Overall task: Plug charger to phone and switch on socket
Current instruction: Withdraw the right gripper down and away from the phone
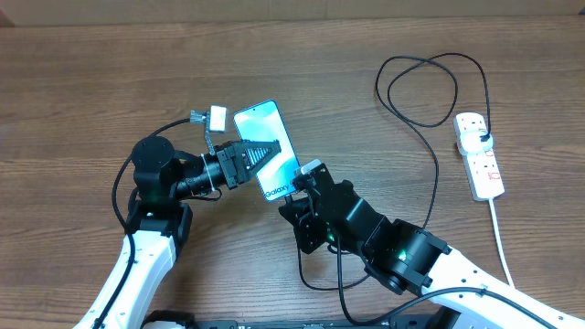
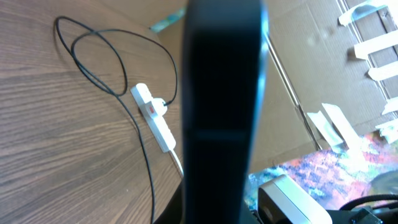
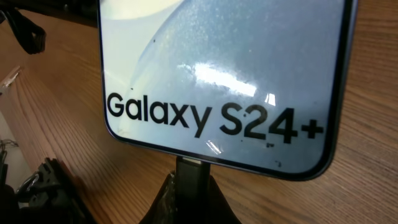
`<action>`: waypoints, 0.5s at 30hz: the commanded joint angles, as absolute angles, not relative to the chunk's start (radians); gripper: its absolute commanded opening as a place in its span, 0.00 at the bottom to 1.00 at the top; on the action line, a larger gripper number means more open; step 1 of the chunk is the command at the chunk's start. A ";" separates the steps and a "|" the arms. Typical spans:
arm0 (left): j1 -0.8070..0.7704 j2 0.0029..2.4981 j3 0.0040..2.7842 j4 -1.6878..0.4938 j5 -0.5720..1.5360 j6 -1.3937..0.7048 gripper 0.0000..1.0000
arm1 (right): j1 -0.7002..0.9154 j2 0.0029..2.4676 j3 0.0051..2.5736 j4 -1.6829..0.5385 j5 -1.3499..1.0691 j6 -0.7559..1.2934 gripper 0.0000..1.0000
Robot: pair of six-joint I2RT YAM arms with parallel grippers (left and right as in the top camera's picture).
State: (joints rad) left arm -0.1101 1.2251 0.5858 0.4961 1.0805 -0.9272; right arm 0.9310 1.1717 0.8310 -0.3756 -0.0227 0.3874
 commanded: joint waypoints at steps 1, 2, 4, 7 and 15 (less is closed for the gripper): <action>-0.139 1.217 0.578 0.484 1.198 -0.889 0.04 | 0.928 1.157 0.875 -0.292 0.006 0.347 0.04; -0.139 1.217 0.578 0.480 1.201 -0.889 0.04 | 0.927 1.156 0.883 -0.273 0.006 0.343 0.04; -0.145 1.217 0.578 0.451 1.205 -0.889 0.04 | 0.928 1.156 0.911 -0.259 0.006 0.344 0.04; -0.163 1.217 0.578 0.424 1.198 -0.889 0.04 | 0.928 1.156 0.928 -0.301 0.006 0.344 0.04; -0.176 1.217 0.579 0.423 1.032 -0.956 0.04 | 0.928 1.116 0.930 -0.438 -0.064 0.382 0.39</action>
